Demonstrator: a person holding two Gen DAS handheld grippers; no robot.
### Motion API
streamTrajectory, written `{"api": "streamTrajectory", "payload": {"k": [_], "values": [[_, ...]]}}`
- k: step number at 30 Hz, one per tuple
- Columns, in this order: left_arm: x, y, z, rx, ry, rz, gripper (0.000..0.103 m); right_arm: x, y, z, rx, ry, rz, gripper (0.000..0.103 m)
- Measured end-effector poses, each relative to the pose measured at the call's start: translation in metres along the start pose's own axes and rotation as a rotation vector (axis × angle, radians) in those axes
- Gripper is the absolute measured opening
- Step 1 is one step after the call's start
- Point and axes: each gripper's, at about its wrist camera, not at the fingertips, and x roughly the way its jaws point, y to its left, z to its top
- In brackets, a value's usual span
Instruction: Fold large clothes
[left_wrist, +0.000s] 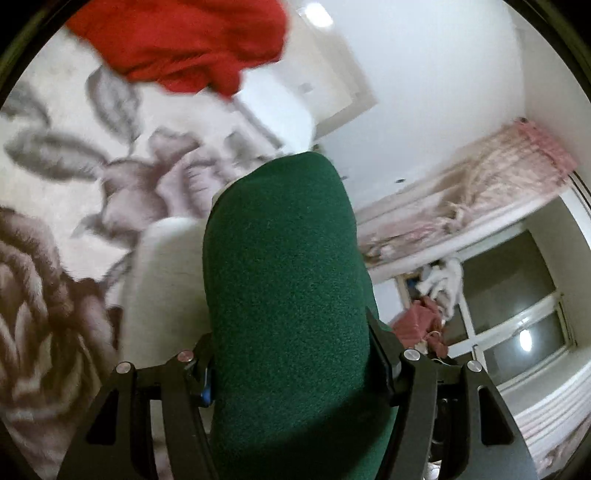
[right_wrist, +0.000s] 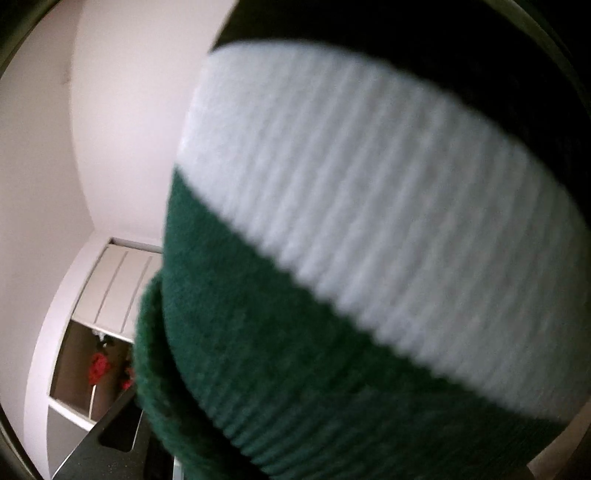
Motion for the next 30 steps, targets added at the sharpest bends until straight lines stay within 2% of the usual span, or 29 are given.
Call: {"api": "streamTrajectory", "payload": {"k": [3, 5, 6, 8, 11, 13, 15, 16, 17, 18, 19, 20, 22, 23, 24, 25, 26, 27, 29, 30], "values": [[0.028, 0.064, 0.0, -0.054, 0.045, 0.048, 0.06, 0.049, -0.058, -0.004, 0.022, 0.054, -0.086, 0.029], [0.036, 0.084, -0.002, -0.075, 0.067, 0.008, 0.067, 0.066, -0.092, -0.009, 0.031, 0.083, -0.123, 0.029], [0.038, 0.085, -0.003, -0.064, 0.08, -0.016, 0.068, 0.067, -0.1, -0.01, 0.036, 0.088, -0.13, 0.029], [0.039, 0.078, -0.005, -0.038, 0.096, -0.015, 0.069, 0.061, -0.108, -0.008, 0.044, 0.091, -0.166, 0.05], [0.036, 0.066, -0.003, -0.031, 0.125, 0.014, 0.071, 0.041, -0.108, -0.002, 0.052, 0.1, -0.25, 0.057], [0.03, 0.056, -0.002, -0.023, 0.135, 0.067, 0.07, 0.032, -0.101, 0.0, 0.027, 0.119, -0.341, 0.07], [0.022, 0.041, -0.003, -0.001, 0.139, 0.14, 0.071, 0.02, -0.088, 0.01, -0.02, 0.164, -0.45, 0.074], [0.016, 0.035, -0.005, 0.017, 0.123, 0.184, 0.073, 0.003, -0.081, 0.028, -0.053, 0.18, -0.522, 0.08], [0.006, 0.023, -0.009, 0.047, 0.088, 0.236, 0.077, -0.008, -0.087, 0.065, -0.081, 0.187, -0.594, 0.086], [0.0, 0.013, -0.011, 0.07, 0.06, 0.269, 0.081, -0.007, -0.077, 0.08, -0.114, 0.196, -0.66, 0.087], [-0.003, 0.006, -0.012, 0.09, 0.041, 0.301, 0.092, -0.038, -0.061, 0.068, -0.144, 0.206, -0.712, 0.088], [-0.011, -0.009, -0.017, 0.135, 0.01, 0.38, 0.095, -0.045, -0.053, 0.079, -0.182, 0.216, -0.783, 0.092], [-0.024, -0.034, -0.028, 0.223, -0.046, 0.491, 0.095, -0.045, -0.017, 0.07, -0.316, 0.216, -0.93, 0.094], [-0.029, -0.049, -0.035, 0.273, -0.072, 0.56, 0.095, -0.049, -0.006, 0.055, -0.378, 0.21, -0.989, 0.094], [-0.036, -0.069, -0.046, 0.321, -0.087, 0.615, 0.095, -0.062, 0.008, 0.057, -0.448, 0.203, -1.038, 0.094], [-0.04, -0.084, -0.054, 0.35, -0.093, 0.656, 0.095, -0.071, 0.029, 0.055, -0.496, 0.202, -1.064, 0.094], [-0.043, -0.094, -0.061, 0.37, -0.1, 0.691, 0.095, -0.052, 0.064, 0.05, -0.528, 0.197, -1.084, 0.095], [-0.048, -0.11, -0.071, 0.398, -0.1, 0.715, 0.095, -0.048, 0.083, 0.03, -0.566, 0.189, -1.1, 0.095], [-0.058, -0.142, -0.088, 0.443, -0.1, 0.761, 0.095, -0.073, 0.127, -0.009, -0.626, 0.178, -1.11, 0.095], [-0.064, -0.157, -0.096, 0.456, -0.098, 0.757, 0.095, -0.073, 0.142, -0.01, -0.646, 0.174, -1.11, 0.095]]}}
